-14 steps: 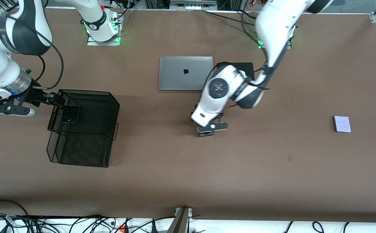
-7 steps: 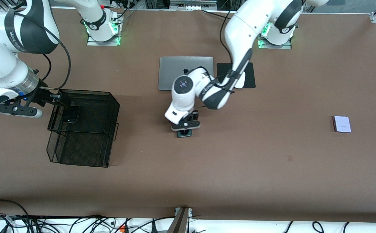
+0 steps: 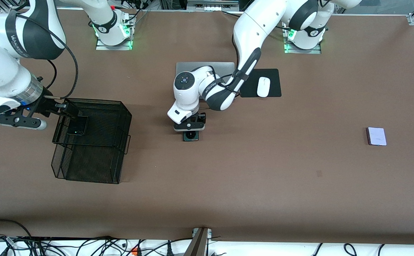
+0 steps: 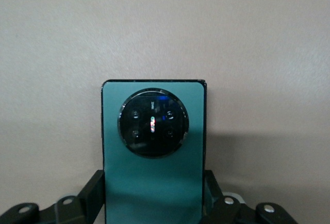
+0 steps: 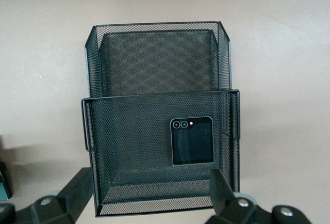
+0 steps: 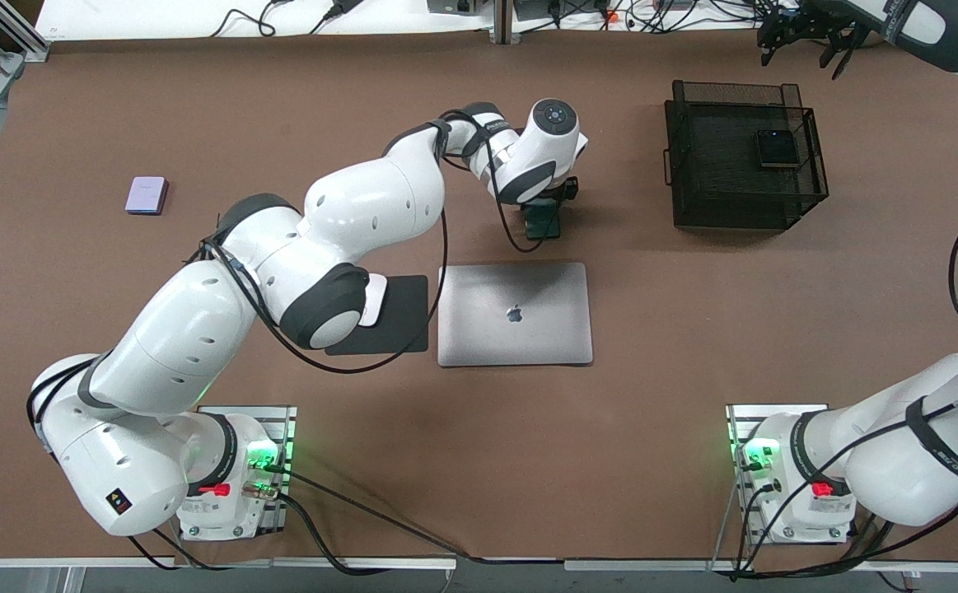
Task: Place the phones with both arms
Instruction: 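Set the green phone beside the laptop while the right gripper withdraws, then grasp the green phone with the right gripper while the left gripper withdraws, then lower the green phone into the basket while the left gripper grasps the white phone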
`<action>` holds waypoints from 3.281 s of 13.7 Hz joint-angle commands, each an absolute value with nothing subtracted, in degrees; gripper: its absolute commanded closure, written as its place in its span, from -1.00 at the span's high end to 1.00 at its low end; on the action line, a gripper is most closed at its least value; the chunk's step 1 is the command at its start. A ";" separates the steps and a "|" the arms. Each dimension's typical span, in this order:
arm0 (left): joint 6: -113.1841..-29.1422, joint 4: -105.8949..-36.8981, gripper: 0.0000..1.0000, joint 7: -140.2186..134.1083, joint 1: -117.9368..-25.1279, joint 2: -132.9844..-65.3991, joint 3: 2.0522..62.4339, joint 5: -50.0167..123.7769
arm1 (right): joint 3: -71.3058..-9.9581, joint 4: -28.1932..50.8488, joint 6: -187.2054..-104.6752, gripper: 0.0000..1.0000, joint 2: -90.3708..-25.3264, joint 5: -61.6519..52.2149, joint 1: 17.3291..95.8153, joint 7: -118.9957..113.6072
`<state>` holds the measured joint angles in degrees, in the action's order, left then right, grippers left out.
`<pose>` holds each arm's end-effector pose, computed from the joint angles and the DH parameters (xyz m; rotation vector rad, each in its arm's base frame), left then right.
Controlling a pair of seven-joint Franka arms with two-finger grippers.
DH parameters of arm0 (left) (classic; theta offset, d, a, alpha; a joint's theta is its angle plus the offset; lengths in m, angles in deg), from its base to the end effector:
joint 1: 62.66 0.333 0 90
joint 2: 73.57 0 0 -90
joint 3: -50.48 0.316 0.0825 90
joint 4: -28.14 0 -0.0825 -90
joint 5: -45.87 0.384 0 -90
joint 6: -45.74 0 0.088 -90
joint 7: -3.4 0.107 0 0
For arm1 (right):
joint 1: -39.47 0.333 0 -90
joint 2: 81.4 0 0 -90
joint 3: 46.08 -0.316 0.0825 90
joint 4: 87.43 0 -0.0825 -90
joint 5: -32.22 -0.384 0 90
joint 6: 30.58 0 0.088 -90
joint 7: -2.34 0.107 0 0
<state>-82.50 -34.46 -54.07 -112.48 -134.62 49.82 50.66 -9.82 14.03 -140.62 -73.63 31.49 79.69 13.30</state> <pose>0.4994 -0.5968 0.1701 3.1049 0.1231 0.1461 0.5970 0.0580 0.4957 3.0730 -0.1851 0.0754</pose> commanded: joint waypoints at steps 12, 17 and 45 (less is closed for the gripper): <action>-75.90 -39.94 1.00 -53.13 -106.70 -125.01 52.59 52.02 | -15.83 12.50 -134.65 0.99 -74.11 26.44 80.34 15.41; -75.64 -53.83 1.00 -40.41 -97.66 -116.48 52.50 52.29 | -23.92 5.32 -136.57 0.99 -65.17 21.14 84.72 26.04; -90.39 -75.03 1.00 33.45 -38.05 -106.70 50.04 45.79 | -25.95 10.74 -179.12 -0.17 -35.52 16.83 98.36 35.03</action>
<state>-86.53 -72.62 30.96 -40.24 -106.17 51.02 47.65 -26.57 8.70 -177.19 -35.16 16.99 97.35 35.17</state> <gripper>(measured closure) 0.000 0.035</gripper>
